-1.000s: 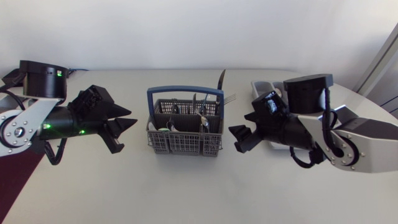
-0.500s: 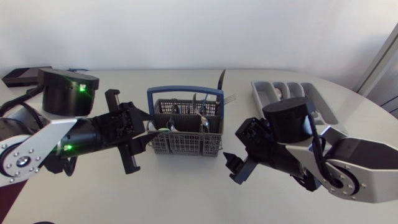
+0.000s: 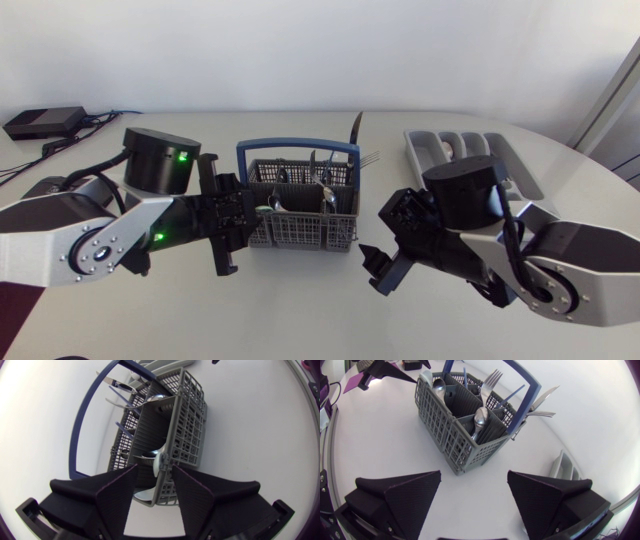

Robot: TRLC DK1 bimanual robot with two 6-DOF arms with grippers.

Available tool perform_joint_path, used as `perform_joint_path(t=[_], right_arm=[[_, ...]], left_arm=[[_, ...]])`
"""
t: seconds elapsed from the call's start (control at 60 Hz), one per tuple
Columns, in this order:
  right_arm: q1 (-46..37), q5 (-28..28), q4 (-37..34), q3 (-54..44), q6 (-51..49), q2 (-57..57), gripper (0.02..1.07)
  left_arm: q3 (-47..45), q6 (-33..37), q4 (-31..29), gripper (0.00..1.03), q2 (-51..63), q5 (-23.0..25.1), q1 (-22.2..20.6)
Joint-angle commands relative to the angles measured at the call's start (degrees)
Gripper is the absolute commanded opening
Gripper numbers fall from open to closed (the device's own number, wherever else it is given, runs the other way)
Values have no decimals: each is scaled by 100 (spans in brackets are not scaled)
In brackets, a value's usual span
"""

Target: Unload the cutlery basket into the drawer organizer.

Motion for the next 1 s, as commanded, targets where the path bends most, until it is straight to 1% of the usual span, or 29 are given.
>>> perform_joint_path(t=[0.0, 0.1, 0.183, 0.367, 0.467, 0.517, 0.767, 0.9, 0.983], right_arm=[[56, 46, 13, -173, -86, -52, 98], [47, 55, 48, -217, -104, -34, 98], [47, 46, 57, -244, -113, -8, 98], [47, 55, 74, -288, -113, 1, 98], [38, 55, 127, -314, -121, 1, 98], [38, 55, 127, -323, -121, -17, 98], [38, 55, 136, -367, -113, -34, 98], [38, 55, 136, -375, -113, -78, 98], [47, 55, 118, -375, -113, -166, 98]], left_arm=[[-31, 254, 160, 44, 208, -59, -24], [-31, 263, 283, 36, 243, -59, -24], [-22, 325, 345, 27, 304, -59, -24], [-22, 386, 424, 19, 348, -59, -15], [-22, 404, 450, 10, 375, -59, -6], [-31, 448, 486, 4, 375, -59, -15], [22, 474, 450, 4, 278, -67, -15], [215, 536, 187, 4, -47, -67, -50], [426, 553, -130, 4, -214, -67, -94]])
